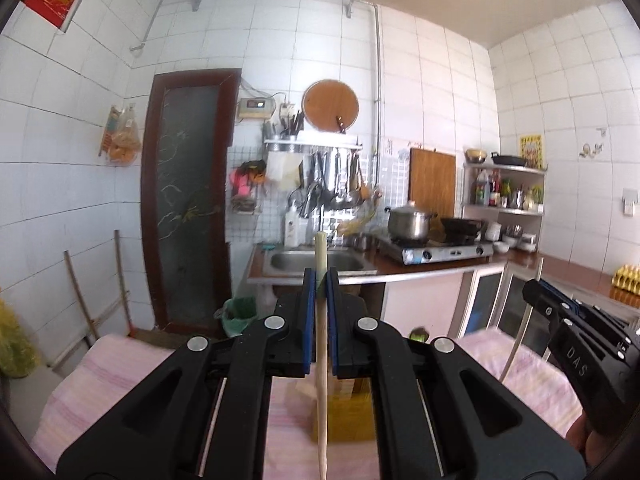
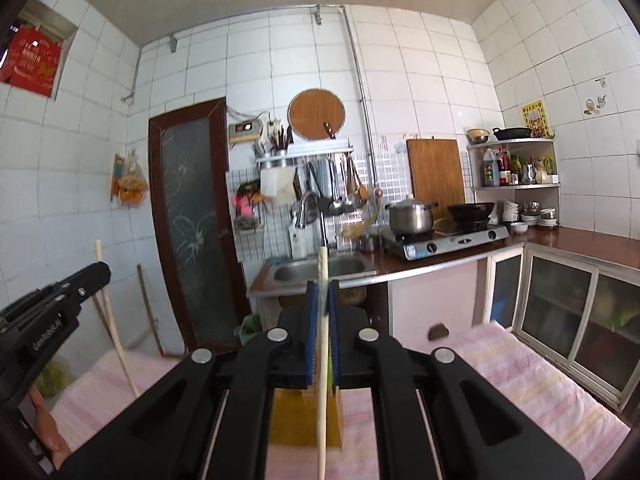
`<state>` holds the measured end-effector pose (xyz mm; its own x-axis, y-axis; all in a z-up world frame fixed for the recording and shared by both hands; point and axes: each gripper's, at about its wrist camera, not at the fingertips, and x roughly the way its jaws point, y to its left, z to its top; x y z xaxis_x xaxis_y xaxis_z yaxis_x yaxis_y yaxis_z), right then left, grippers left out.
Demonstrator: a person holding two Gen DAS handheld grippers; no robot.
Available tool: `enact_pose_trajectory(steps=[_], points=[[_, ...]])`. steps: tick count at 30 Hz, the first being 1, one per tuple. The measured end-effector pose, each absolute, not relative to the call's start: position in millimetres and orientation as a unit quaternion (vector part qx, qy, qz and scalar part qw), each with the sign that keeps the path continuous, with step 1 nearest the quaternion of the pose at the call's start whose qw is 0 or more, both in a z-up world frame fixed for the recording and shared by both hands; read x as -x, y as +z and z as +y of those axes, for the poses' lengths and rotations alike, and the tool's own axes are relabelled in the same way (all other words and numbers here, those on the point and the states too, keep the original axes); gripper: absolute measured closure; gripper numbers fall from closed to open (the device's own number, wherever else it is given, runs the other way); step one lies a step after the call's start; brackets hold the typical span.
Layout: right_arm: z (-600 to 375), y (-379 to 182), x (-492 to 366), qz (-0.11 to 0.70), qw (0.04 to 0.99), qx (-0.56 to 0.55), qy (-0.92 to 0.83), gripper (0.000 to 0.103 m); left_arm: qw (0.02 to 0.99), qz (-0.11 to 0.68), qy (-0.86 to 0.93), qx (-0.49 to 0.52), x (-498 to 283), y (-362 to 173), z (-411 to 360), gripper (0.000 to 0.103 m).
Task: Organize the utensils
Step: 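Carry both chopsticks up to the yellow caddy and lower them into it, then open both tools to release the chopsticks and withdraw toward the table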
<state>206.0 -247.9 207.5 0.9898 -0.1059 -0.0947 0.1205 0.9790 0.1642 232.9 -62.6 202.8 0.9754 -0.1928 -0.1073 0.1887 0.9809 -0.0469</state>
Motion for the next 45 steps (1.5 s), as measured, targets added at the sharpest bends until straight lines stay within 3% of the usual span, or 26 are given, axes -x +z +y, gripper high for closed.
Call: enact_pose_trajectory(steps=[7,13,21,31,33,35,36,40,43,45], points=[[-255.9,229.2,-265.3,0.013,0.994,-0.093,-0.061,0.097,0.994,0.028,-0.103,0.037,-307.4,221.8,-89.0,0.098],[-251.7,215.0,-306.1,-0.003,0.996,-0.075,-0.056,0.097,0.993,0.046,-0.096,0.048,-364.7,191.7,-110.2,0.098],[-255.4,166.3,-342.4,0.042,0.996,-0.066,-0.053,0.097,0.993,0.073,-0.094,0.018,-393.1,138.3,-127.5,0.098],[-268.1,140.0,-352.7,0.104,0.99,-0.076,-0.059,0.096,0.991,0.099,-0.089,-0.018,-389.3,116.0,-129.3,0.098],[-270.8,140.7,-347.5,0.111,0.989,-0.079,-0.061,0.092,0.99,0.108,-0.086,-0.019,-383.7,117.0,-124.6,0.086],[-274.1,142.6,-336.6,0.115,0.988,-0.084,-0.064,0.054,0.991,0.104,-0.077,-0.015,-373.4,120.9,-118.2,0.055],[-274.4,143.4,-329.6,0.113,0.988,-0.084,-0.067,0.049,0.993,0.098,-0.071,-0.014,-365.9,124.1,-114.4,0.05],[-270.1,148.3,-297.2,0.127,0.988,-0.071,-0.058,0.048,0.993,0.1,-0.065,-0.018,-335.8,136.1,-97.4,0.031],[-263.5,150.5,-268.1,0.136,0.987,-0.068,-0.048,0.04,0.993,0.106,-0.055,-0.007,-307.1,143.3,-78.1,0.015],[-258.0,150.5,-250.2,0.144,0.987,-0.064,-0.042,0.038,0.992,0.112,-0.055,-0.002,-289.1,146.2,-67.6,0.011]])
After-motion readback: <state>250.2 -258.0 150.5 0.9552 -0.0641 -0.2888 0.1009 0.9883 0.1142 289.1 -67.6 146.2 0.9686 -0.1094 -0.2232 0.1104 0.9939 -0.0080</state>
